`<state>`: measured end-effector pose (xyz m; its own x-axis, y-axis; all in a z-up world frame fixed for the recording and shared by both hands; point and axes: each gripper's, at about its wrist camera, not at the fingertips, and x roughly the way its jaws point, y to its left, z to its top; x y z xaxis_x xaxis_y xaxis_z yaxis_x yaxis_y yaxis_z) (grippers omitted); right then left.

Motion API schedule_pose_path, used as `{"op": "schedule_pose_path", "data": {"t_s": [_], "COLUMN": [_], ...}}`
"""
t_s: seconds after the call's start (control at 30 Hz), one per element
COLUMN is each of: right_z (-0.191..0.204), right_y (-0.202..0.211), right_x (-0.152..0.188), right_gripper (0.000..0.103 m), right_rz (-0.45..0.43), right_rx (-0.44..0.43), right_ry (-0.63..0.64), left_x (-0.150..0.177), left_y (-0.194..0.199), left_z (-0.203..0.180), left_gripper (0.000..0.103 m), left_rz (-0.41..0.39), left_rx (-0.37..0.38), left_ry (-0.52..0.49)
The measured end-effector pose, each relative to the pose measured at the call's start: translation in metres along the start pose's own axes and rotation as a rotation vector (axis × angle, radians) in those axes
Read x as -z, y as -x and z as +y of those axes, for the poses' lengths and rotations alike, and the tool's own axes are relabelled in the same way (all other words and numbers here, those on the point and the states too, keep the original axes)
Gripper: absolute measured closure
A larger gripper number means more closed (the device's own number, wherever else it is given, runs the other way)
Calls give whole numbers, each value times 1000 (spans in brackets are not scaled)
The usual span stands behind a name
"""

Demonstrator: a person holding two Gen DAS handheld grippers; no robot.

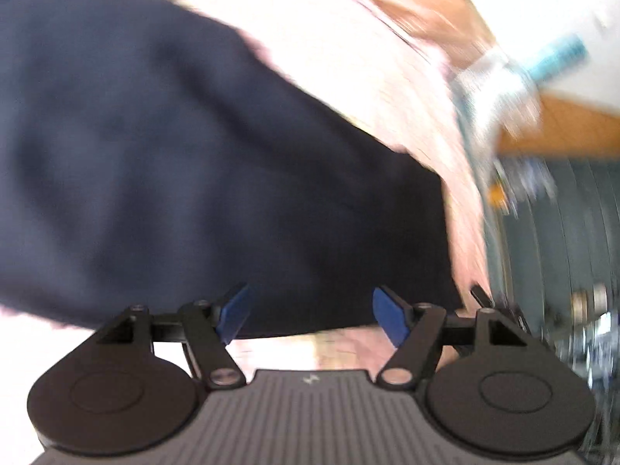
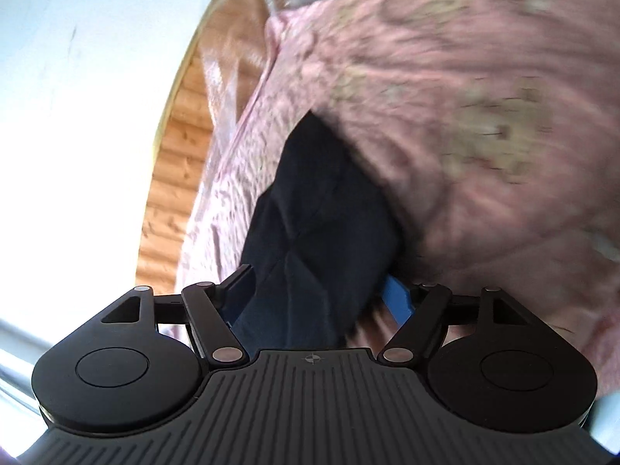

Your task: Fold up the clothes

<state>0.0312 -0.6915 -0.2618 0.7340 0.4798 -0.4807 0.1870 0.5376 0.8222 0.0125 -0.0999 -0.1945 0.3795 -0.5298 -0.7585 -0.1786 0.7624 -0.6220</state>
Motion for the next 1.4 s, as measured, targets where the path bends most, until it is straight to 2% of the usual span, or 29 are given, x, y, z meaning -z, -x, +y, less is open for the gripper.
{"op": "schedule_pose_path", "data": {"t_s": [0.07, 0.13, 0.2, 0.3, 0.4, 0.47, 0.57, 0.63, 0.8, 1.0, 1.07, 1.2, 1.3, 1.4], "right_z": [12, 21, 23, 21, 22, 24, 33, 35, 41, 41, 41, 41, 42, 46], "right_y": [-5, -3, 1, 3, -1, -5, -8, -9, -13, -7, -8, -18, -21, -12], "right_x": [6, 14, 24, 33, 31, 29, 33, 38, 38, 52, 51, 36, 34, 50], "right_gripper": [29, 30, 30, 30, 21, 11, 7, 7, 1, 2, 3, 1, 2, 6], "right_rz": [6, 4, 4, -28, -63, -80, -97, -125, -192, -265, -287, -344, -340, -320], "right_rx": [42, 81, 84, 81, 80, 83, 112, 122, 152, 156, 157, 177, 184, 198], "right_ry": [43, 47, 47, 23, -40, -77, -60, -55, -101, -153, -153, -171, -171, -139], "left_x": [0, 7, 16, 24, 25, 26, 20, 8, -25, -24, -41, -68, -59, -52], "left_y": [33, 73, 114, 156, 189, 197, 208, 211, 199, 189, 184, 170, 168, 166], "left_z": [49, 105, 162, 233, 289, 316, 363, 378, 368, 357, 351, 343, 341, 339], "left_gripper": [32, 32, 31, 28, 26, 25, 25, 24, 17, 17, 9, 9, 15, 18], "left_rz": [-122, -277, -436, -576, -690, -747, -770, -771, -773, -721, -700, -671, -665, -663], "left_rx": [-30, -27, -19, -12, 1, 15, 98, 140, 171, 176, 168, 182, 177, 171], "left_ry": [143, 307, 457, 585, 677, 736, 780, 745, 680, 661, 623, 593, 581, 570]}}
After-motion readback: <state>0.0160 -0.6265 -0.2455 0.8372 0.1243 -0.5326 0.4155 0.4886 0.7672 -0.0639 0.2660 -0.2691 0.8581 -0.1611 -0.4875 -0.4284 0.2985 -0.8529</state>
